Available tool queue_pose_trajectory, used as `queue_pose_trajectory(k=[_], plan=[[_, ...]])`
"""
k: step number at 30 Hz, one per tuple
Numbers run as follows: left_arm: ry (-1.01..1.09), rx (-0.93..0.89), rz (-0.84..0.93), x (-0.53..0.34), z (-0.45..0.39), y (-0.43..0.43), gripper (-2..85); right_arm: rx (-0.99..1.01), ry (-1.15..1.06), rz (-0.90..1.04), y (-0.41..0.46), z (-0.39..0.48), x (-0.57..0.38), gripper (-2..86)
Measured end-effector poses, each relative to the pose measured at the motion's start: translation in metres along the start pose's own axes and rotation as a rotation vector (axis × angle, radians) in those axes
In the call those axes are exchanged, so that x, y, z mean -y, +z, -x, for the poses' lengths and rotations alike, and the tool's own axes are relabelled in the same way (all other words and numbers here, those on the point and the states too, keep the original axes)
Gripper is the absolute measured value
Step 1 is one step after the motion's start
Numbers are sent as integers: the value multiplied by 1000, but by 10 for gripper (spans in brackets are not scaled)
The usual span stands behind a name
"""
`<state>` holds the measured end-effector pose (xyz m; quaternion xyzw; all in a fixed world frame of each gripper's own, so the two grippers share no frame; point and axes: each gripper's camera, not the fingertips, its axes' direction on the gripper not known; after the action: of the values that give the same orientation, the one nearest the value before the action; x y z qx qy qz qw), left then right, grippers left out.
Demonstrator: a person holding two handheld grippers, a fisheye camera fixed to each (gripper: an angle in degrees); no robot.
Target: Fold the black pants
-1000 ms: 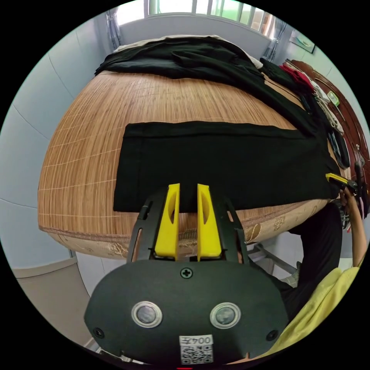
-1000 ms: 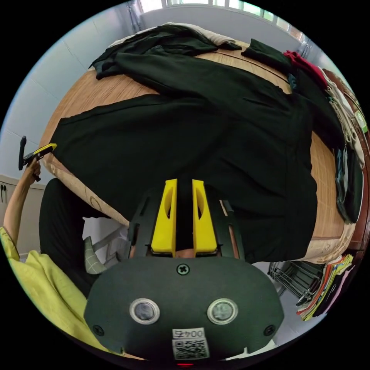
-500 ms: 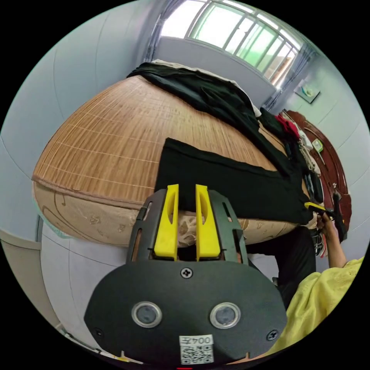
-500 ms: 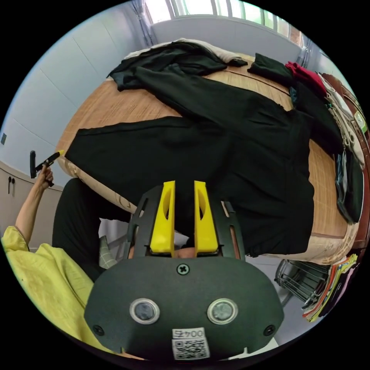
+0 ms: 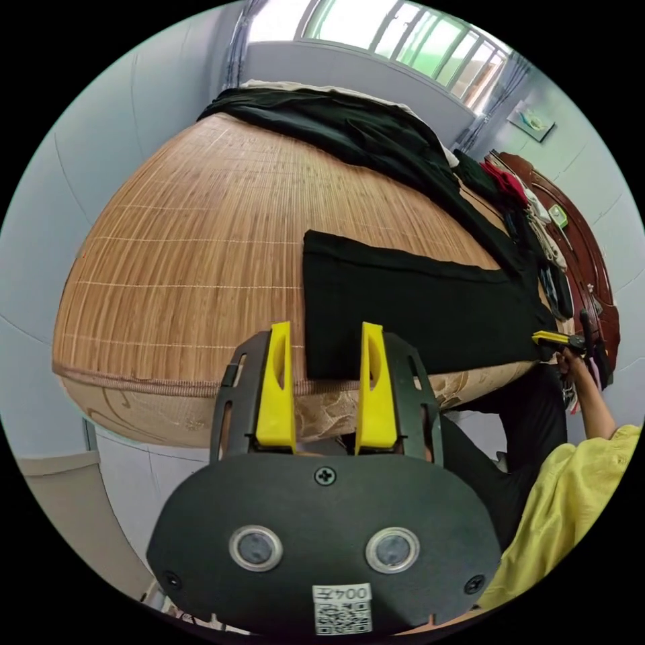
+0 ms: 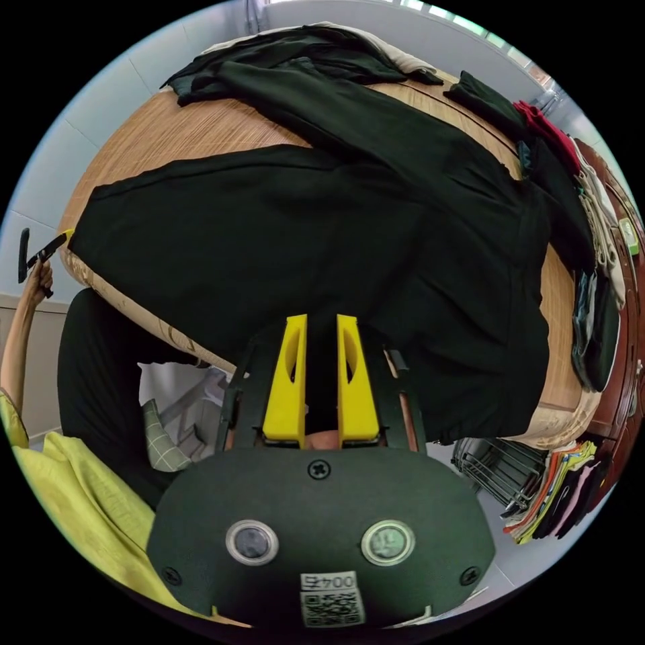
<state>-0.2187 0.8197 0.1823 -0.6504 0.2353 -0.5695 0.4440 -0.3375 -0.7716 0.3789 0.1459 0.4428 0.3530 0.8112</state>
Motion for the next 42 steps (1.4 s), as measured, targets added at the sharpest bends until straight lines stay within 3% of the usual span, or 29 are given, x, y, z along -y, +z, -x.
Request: queue_pose_trajectory(k=[15,21,27,34,37,42], plan=[[207,26,-105,-38,-16,51,108,-16,45,-38,-31,28,-5,78],[247,59,4,-28,-2,92,99,-17,43,-25,-43,35,-5,78],[131,-136,35,-9,46,131,79,-18,55,-27,-54,41,-7,77],[107,-619,-59,-12,91,166,40,-25,62,-23,-68,48,-7,77],[118,-464,-11,-13,94,180,43,-27,59,-15,-74,51,-5,78],[181,-380,29,2,90,197,59,-33,57,-9,-83,56,-2,78]])
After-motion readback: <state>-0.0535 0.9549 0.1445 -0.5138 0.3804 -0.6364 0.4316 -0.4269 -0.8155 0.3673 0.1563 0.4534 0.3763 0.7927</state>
